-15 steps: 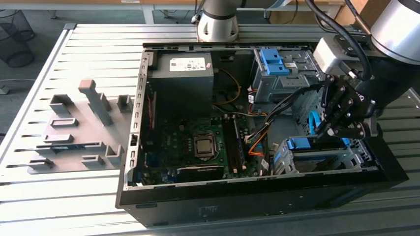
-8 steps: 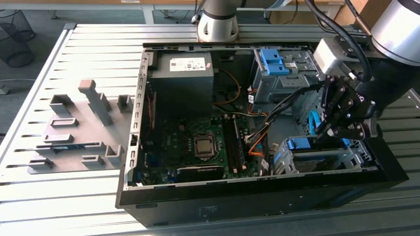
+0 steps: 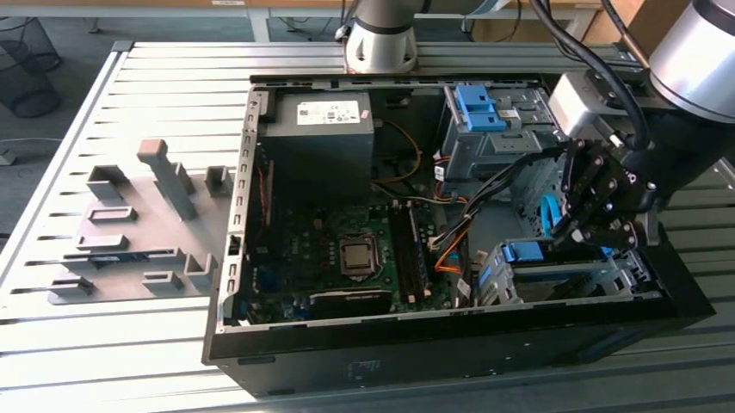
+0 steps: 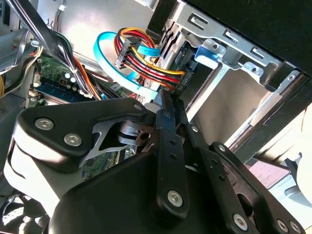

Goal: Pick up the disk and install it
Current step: 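Insert the second disk wire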

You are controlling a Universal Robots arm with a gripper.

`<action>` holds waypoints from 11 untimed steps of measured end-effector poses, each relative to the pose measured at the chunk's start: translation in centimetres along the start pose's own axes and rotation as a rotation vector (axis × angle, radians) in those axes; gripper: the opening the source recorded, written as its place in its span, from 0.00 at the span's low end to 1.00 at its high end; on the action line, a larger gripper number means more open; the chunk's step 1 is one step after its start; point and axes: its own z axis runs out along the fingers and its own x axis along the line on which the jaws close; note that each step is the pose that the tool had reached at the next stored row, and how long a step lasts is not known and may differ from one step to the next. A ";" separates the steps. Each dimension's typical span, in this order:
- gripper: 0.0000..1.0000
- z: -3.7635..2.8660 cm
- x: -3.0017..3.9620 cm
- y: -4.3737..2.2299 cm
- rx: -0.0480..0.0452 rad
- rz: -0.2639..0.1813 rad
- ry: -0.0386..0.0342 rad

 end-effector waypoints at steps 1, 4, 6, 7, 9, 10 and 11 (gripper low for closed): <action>0.16 0.00 0.00 0.00 0.0001 0.000 -0.0001; 0.16 0.00 0.02 0.00 0.0001 0.000 -0.0001; 0.16 0.01 0.03 -0.01 0.0001 0.000 -0.0002; 0.16 0.01 0.04 -0.01 0.0002 0.000 0.0000; 0.17 0.03 0.04 -0.01 0.0001 0.000 -0.0007; 0.23 0.03 0.04 -0.01 0.0001 0.000 -0.0007; 0.23 0.02 0.04 -0.01 0.0000 0.000 -0.0006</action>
